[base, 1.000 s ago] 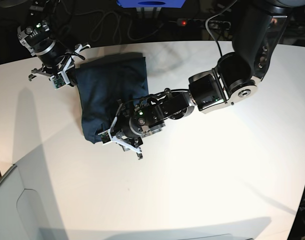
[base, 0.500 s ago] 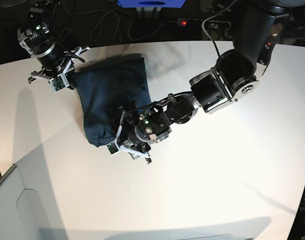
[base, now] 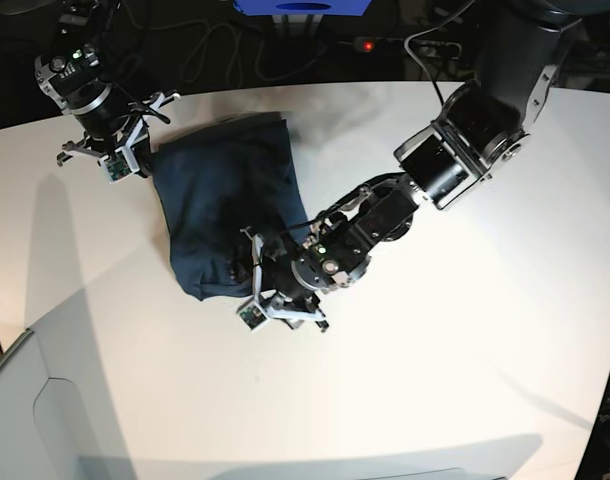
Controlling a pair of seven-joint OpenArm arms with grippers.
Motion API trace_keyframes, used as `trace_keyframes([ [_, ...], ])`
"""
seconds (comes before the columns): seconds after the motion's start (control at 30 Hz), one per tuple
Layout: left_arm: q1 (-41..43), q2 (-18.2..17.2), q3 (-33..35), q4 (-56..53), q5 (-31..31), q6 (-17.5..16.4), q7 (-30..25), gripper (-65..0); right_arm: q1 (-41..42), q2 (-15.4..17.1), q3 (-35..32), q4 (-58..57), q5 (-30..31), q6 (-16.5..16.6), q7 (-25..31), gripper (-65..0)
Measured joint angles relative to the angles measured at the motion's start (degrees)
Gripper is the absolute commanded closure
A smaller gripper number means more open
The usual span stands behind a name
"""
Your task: Fold the T-shirt properly
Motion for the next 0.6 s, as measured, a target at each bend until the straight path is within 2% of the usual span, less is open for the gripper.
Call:
trace_keyframes([
  [0.13,2.34,-0.39,-4.79,1.62,0.07,0.2,-0.04,-33.2,0.02,0.02,0.0,0.0,0.0,0.0,-0.02,-0.1],
  [0.27,6.05,-1.29,-12.37,3.69,0.02,0.0,0.2,-33.2,0.02,0.02,0.0,0.0,0.0,0.0,-0.02,-0.1],
  [0.6,17.25,-7.04,-31.78,15.41,-0.04,0.17,0.55,-33.2,2.82,0.35,0.02,-6.69,-0.04,-0.02,0.35,-0.1],
])
